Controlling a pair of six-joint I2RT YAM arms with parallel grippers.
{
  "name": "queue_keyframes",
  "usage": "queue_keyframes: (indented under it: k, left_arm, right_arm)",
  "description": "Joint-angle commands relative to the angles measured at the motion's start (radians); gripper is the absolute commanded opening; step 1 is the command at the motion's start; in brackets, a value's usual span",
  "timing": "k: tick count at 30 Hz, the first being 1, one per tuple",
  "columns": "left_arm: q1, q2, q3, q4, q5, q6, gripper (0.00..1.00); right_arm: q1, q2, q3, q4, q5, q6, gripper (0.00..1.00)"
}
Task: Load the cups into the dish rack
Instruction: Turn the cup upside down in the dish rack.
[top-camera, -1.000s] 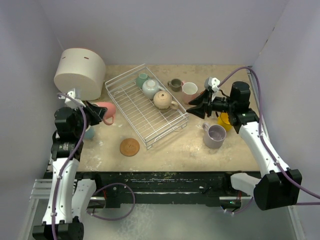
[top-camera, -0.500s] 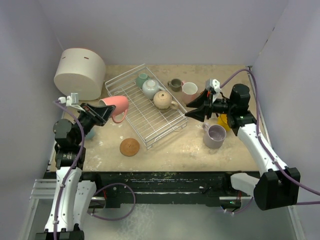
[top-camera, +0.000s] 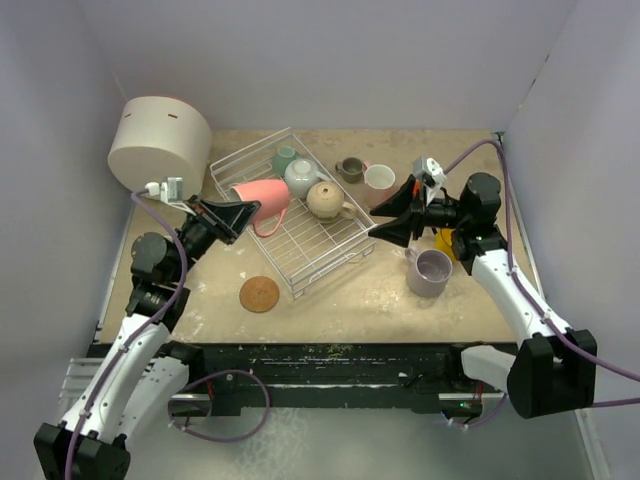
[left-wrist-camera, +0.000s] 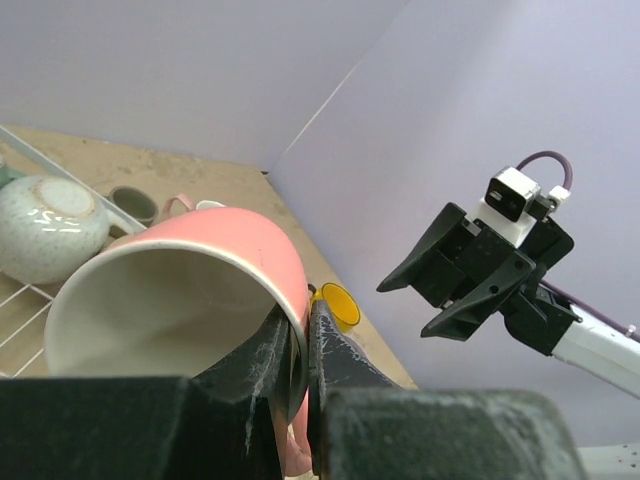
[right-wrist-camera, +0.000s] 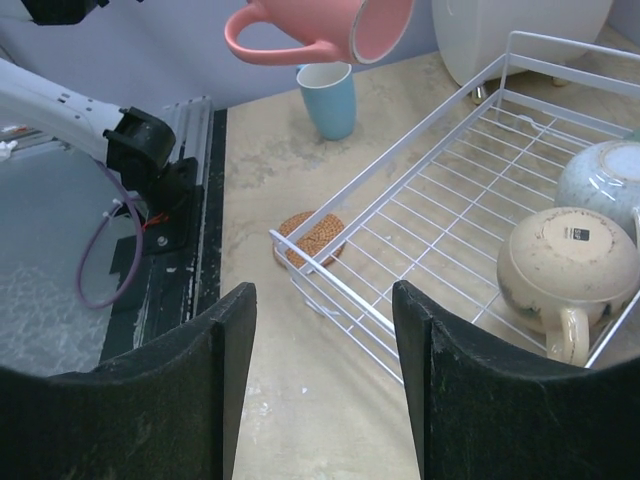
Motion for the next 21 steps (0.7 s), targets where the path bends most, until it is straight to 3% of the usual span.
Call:
queue_keyframes:
  k: [1, 9, 14, 18, 21]
  left_arm:
    - [-0.104, 0.041, 0.025, 0.286, -0.128, 0.037, 0.00]
    - [-0.337, 0.250, 0.095, 0.493, -0.313, 0.182, 0.00]
    - [-0.398, 0.365, 0.150, 0.606, -0.361, 0.237, 0.00]
    - [-0.409, 0.431, 0.179, 0.689, -0.363, 0.236, 0.00]
    - [-0.422, 0.469, 0.200, 0.737, -0.363, 0.235, 0.00]
  right_arm:
    - [0.018, 0.014, -0.022, 0.153, -0.009, 0.120, 0.61]
    - [0.074, 0.059, -0.035, 0.250, 0.037, 0.263, 0.66]
    - [0.090, 0.084, -0.046, 0.337, 0.069, 0.392, 0.67]
    - [0.095, 0.078, -0.066, 0.398, 0.116, 0.521, 0.82]
    - [0.095, 0.061, -0.111, 0.535, 0.151, 0.637, 0.93]
